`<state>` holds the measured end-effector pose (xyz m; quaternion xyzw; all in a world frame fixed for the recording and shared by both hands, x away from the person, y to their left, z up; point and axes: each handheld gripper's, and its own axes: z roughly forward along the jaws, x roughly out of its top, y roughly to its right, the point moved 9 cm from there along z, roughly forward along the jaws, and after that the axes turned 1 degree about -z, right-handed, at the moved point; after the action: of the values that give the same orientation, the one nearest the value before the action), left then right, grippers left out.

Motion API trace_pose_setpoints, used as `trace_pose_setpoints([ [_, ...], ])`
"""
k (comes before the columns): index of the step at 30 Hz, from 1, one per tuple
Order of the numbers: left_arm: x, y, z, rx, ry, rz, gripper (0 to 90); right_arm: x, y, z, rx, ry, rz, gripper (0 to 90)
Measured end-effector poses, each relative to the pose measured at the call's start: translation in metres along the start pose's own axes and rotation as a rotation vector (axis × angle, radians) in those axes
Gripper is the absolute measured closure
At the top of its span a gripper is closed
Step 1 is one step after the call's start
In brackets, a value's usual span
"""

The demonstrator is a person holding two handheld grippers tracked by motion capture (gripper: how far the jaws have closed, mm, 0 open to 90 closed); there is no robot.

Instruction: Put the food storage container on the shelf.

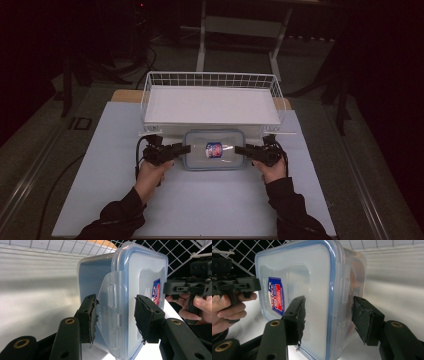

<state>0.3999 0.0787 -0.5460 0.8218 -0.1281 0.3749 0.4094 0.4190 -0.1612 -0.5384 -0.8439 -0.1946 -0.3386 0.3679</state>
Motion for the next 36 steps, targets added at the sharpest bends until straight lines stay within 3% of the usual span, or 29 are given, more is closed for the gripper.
trace_pose_setpoints([
  [4,0.001,0.0,0.001,-0.008,0.003,-0.007,51.6,0.001,-0.001,0.002,-0.024,0.0,-0.026,41.9],
  [6,0.003,-0.003,0.003,0.023,0.022,0.018,49.8,0.001,-0.003,0.005,-0.059,0.01,-0.031,37.3],
  [7,0.003,0.0,0.005,0.016,0.031,0.0,49.1,0.002,-0.003,0.006,-0.063,0.017,-0.033,36.3],
  [8,0.004,-0.001,0.006,0.039,0.038,0.038,48.1,0.002,-0.002,0.008,-0.07,0.025,-0.029,34.8],
  [11,0.008,-0.002,0.009,0.106,0.077,0.098,49.4,0.002,0.001,0.013,-0.095,0.047,-0.024,29.5],
  [13,0.01,-0.003,0.01,0.125,0.095,0.127,49.5,0.003,0.003,0.013,-0.106,0.065,-0.02,30.4],
  [16,0.01,-0.003,0.014,0.144,0.111,0.153,48.5,0.005,0.002,0.012,-0.135,0.077,-0.026,30.0],
  [18,0.01,-0.003,0.015,0.154,0.124,0.16,46.5,0.01,0.004,0.014,-0.157,0.1,-0.056,31.0],
  [20,0.012,-0.004,0.017,0.167,0.136,0.157,45.7,0.011,0.004,0.016,-0.166,0.099,-0.047,30.9],
  [24,0.011,-0.004,0.015,0.173,0.127,0.164,42.0,0.011,0.002,0.016,-0.195,0.098,-0.041,31.8],
  [26,0.009,0.0,0.013,0.179,0.116,0.177,41.6,0.012,0.003,0.013,-0.217,0.108,-0.084,32.2],
  [31,0.005,0.007,0.008,0.166,0.082,0.181,36.5,0.009,0.002,0.007,-0.23,0.098,-0.106,32.3],
  [32,0.003,0.011,0.004,0.142,0.079,0.184,35.9,0.008,0.001,0.005,-0.234,0.098,-0.111,32.2],
  [34,0.003,0.011,0.004,0.142,0.079,0.184,33.2,0.007,0.001,0.003,-0.231,0.1,-0.106,32.2],
  [35,0.0,0.018,0.0,0.111,0.052,0.191,33.2,0.007,0.001,0.003,-0.231,0.1,-0.106,32.3],
  [36,-0.001,0.02,-0.001,0.105,0.048,0.198,27.8,0.003,-0.001,-0.002,-0.232,0.105,-0.101,32.5],
])
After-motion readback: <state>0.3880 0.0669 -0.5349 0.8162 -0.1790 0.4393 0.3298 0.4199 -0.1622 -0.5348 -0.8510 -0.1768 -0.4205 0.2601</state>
